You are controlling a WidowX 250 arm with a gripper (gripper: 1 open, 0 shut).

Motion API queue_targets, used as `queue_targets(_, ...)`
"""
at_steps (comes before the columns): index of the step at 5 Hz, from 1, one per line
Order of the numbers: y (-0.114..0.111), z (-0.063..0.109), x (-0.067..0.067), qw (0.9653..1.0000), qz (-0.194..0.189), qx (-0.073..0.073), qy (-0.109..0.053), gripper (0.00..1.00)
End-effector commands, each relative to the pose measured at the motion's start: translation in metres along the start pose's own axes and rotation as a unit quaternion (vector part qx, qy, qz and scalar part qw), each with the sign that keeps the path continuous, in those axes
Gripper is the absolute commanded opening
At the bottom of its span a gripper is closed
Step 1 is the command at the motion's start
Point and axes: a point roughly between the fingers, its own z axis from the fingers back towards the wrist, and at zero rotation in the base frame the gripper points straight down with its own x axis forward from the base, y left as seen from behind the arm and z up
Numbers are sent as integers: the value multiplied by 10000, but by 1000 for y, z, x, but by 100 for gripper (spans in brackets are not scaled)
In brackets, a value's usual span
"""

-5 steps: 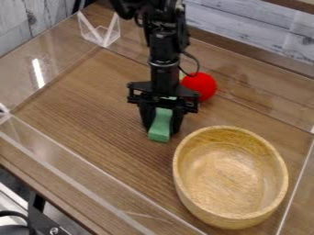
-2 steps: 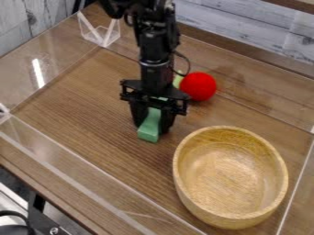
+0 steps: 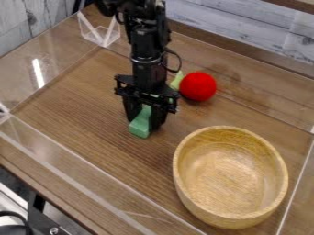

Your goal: Put the green stick in the brown bowl

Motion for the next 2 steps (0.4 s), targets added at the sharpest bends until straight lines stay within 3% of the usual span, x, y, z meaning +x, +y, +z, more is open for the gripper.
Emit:
queue_targets(1,3,22,0,9995,202,57,-256,0)
queue_targets(2,-10,32,-4,9984,384,84,-402,0)
